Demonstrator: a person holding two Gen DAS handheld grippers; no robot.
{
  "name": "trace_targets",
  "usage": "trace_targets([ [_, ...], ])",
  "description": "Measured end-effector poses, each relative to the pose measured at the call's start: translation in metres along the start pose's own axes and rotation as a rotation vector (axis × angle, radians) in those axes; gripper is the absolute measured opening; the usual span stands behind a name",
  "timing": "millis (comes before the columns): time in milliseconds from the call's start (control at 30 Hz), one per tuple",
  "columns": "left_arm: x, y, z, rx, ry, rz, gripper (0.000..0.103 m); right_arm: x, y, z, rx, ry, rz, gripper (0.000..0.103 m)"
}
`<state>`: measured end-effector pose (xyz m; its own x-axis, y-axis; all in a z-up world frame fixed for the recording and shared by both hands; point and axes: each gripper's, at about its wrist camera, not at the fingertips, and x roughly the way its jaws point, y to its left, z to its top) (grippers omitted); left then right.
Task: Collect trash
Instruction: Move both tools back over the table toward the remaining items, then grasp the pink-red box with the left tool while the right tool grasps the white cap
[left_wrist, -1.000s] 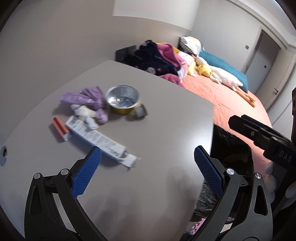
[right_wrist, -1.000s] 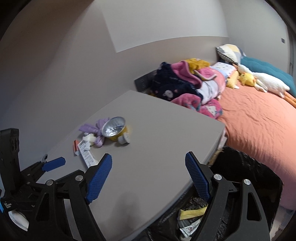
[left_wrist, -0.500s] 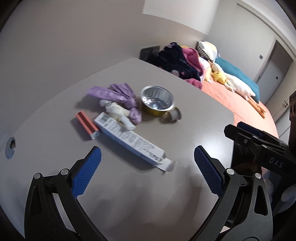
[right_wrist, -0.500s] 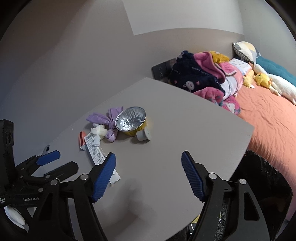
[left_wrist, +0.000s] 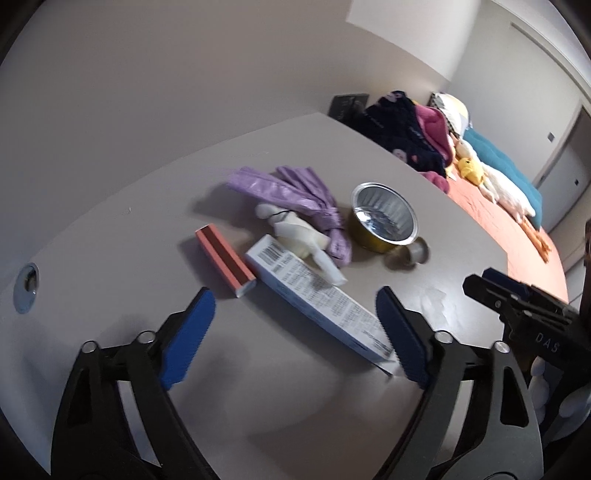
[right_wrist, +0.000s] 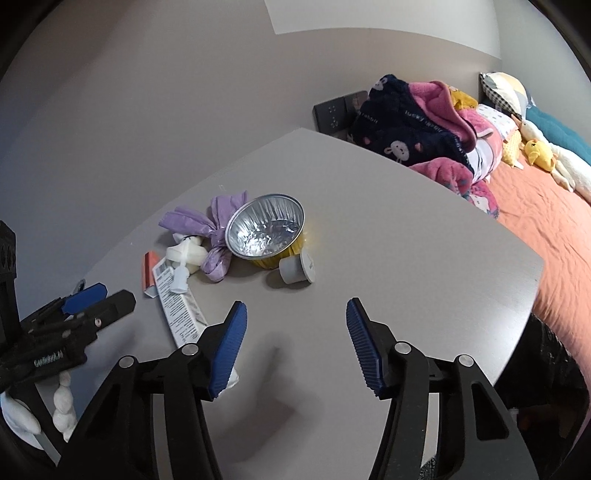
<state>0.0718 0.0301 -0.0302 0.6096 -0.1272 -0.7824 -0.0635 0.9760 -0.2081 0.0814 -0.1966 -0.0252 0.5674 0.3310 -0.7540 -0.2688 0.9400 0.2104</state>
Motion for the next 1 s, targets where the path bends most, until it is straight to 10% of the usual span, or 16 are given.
trace_targets([
  [700, 0.045, 0.055, 0.026, -0.152, 0.073, 0.08, 0.059, 0.059, 0.004, 0.019, -0.011, 0.061, -0.018, 0.052],
  [1000, 0.058, 0.065, 0.03, -0.208, 0.132, 0.093, 0.039, 0.075, 0.01, 0.017, -0.04, 0.073, -0.027, 0.033],
])
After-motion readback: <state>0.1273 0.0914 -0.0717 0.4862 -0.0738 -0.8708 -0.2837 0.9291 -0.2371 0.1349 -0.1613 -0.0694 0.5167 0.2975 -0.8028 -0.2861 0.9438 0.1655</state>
